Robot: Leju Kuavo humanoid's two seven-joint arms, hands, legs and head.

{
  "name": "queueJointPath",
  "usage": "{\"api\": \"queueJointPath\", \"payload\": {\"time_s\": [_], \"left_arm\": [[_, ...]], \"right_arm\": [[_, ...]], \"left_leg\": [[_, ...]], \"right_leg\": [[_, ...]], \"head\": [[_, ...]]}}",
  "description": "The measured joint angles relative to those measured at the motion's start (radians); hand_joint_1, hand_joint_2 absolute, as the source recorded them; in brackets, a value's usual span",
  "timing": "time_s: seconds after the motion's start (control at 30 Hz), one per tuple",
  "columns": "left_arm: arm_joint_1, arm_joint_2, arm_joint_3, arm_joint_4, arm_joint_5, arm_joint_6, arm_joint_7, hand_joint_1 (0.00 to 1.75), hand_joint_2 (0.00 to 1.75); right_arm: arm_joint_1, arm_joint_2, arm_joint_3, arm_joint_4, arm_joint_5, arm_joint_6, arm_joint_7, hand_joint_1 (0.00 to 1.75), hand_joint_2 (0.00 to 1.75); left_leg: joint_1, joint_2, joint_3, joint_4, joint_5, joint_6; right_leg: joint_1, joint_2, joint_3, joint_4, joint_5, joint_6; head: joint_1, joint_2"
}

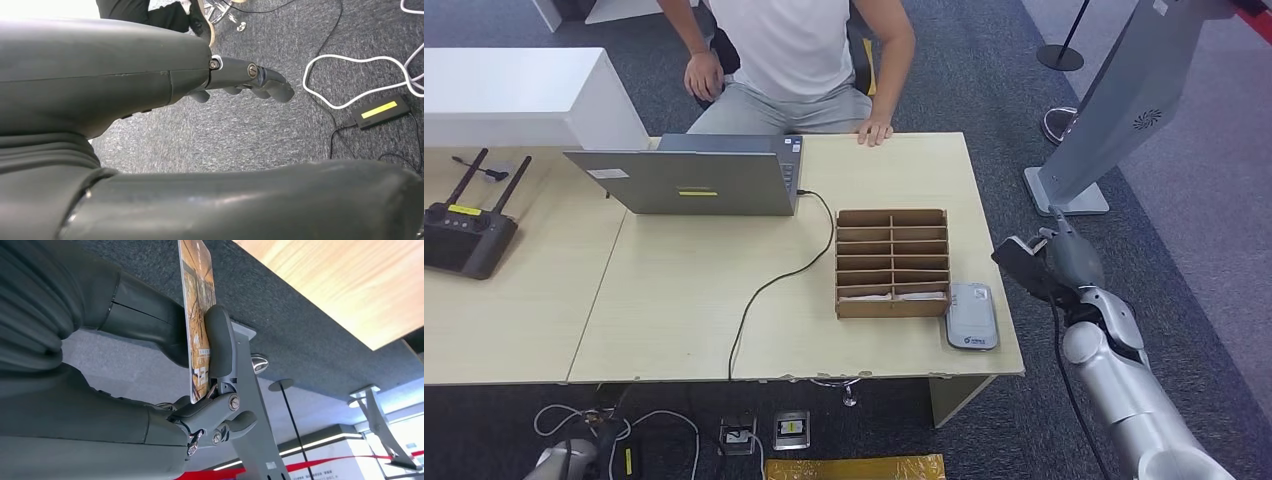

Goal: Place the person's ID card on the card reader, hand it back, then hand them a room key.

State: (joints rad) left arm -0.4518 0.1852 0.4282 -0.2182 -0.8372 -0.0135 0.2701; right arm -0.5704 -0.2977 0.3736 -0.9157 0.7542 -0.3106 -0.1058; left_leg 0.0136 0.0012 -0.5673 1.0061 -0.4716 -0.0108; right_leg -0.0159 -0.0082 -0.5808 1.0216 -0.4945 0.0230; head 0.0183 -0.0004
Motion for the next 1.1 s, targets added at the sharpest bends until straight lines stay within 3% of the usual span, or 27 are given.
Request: {"api": "queueJointPath", "payload": {"time_s": [0.23, 0.5, 1.1], "left_arm": [[-0.004, -0.002, -0.004, 0.0, 0.005, -0.01, 0.0, 0.0, 0.0], [-0.008, -0.002, -0.01, 0.0, 0.012, -0.015, 0.0, 0.0, 0.0], [-0.008, 0.0, -0.02, 0.0, 0.015, -0.019, 0.002, 0.0, 0.0]], "right_arm": [[0.027, 0.002, -0.007, -0.069, 0.047, 0.124, 0.012, 1.75, 1.75], [0.076, 0.018, 0.008, -0.104, 0.075, 0.181, 0.011, 1.75, 1.75], [0.122, 0.048, 0.05, -0.132, 0.078, 0.219, 0.012, 1.75, 1.75]], "left_leg": [[0.0, 0.0, 0.0, 0.0, 0.0, 0.0], [0.0, 0.0, 0.0, 0.0, 0.0, 0.0], [0.0, 0.0, 0.001, 0.0, 0.0, 0.0]], "right_leg": [[0.0, 0.0, 0.0, 0.0, 0.0, 0.0], [0.0, -0.001, 0.0, 0.0, 0.0, 0.0], [0.0, 0.0, 0.0, 0.0, 0.0, 0.0]], "head": [[0.0, 0.0], [0.0, 0.0], [0.0, 0.0]]}}
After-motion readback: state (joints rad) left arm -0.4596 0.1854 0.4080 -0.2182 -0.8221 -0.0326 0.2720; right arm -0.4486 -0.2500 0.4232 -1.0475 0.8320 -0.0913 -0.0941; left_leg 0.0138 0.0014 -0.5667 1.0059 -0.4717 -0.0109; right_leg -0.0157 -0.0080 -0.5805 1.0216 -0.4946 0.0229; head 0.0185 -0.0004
